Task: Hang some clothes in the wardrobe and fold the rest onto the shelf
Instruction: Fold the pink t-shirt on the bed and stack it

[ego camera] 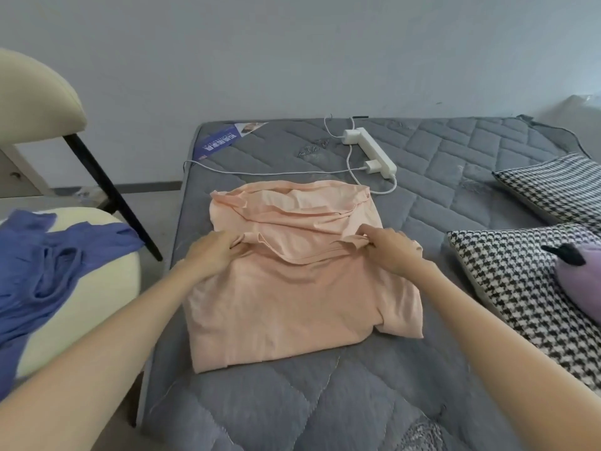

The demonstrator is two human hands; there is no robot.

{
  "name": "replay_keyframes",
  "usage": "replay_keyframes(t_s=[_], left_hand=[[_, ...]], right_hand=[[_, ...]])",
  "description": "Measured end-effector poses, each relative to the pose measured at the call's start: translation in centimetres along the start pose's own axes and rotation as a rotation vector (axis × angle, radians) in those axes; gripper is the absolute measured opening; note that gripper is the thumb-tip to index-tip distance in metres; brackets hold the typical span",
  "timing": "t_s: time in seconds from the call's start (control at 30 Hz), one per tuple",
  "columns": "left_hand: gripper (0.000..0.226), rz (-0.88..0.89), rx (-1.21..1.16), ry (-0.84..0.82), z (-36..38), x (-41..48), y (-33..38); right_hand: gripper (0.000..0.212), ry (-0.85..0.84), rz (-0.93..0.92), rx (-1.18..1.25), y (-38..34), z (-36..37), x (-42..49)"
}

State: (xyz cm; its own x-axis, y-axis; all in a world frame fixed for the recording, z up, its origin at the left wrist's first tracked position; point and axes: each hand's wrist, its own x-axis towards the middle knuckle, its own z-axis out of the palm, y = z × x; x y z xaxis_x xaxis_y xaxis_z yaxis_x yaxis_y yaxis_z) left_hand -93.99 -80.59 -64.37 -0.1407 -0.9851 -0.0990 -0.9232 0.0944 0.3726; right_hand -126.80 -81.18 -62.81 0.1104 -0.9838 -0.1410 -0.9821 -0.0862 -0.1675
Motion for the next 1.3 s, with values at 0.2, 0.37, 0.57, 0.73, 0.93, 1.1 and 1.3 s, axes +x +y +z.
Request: replay_keyframes(t_s=[0.2,0.37,0.57,0.73,0.93,1.1,1.3], left_hand=[[0.022,-0.093,-0.171,0.235,4.3,1.8,-2.1],[0.035,-0.046,-0.200,0.367,7.4,0.1,-1.3],[0.049,-0.075,-0.193,-0.026,10.9,-3.5,-0.8],[0.053,-0.120,-0.195,-0.055,9.6,-3.6,1.4],[0.073,0.163,0.040,-0.078,11.1,-4.9,8.5],[0.092,0.387,0.217,-0.138,16.5,-6.9,11.6],[0.077,0.420,0.348,0.003,17.8,-7.5,11.5]], right_hand=[[0.029,0.406,0.158,-0.109,0.1,5.7,2.5],[0.047,0.462,-0.085,0.052,-3.1,9.1,-1.0],[0.052,0.089,-0.002,-0.030,-0.5,12.2,-3.7],[0.048,0.160,-0.062,0.010,0.8,10.4,-4.9],[0.025,0.454,0.378,0.544,3.5,10.2,-7.5],[0.036,0.330,0.692,0.718,4.5,11.6,-10.8],[0.036,0.447,0.570,0.954,4.4,11.8,-12.3]])
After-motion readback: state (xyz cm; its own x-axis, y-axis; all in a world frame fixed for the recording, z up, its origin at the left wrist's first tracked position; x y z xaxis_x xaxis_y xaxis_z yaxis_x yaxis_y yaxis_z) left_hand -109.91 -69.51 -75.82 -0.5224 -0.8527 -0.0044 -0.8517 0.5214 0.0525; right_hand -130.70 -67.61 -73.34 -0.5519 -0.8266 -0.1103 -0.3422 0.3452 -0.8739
